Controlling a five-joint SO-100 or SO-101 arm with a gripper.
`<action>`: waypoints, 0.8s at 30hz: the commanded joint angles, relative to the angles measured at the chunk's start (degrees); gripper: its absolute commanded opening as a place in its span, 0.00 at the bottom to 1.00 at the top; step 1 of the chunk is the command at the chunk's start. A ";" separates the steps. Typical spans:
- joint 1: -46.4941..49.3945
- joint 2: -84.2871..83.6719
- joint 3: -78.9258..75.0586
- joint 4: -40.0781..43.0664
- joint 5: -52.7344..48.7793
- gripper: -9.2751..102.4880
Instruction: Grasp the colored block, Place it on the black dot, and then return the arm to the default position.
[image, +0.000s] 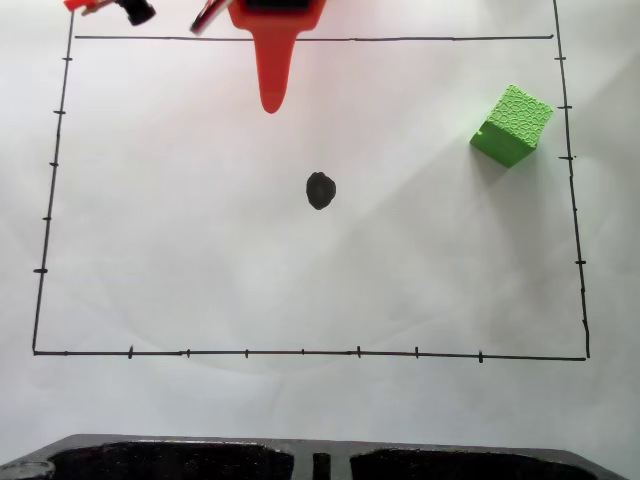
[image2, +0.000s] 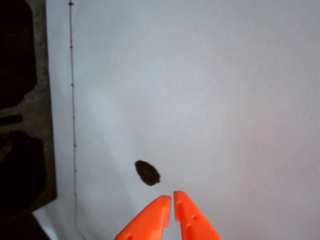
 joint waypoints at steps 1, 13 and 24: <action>-0.44 0.70 -0.44 -0.79 0.88 0.08; -1.58 -17.84 -12.30 -2.64 10.28 0.08; -13.80 -33.93 -36.74 9.23 31.82 0.08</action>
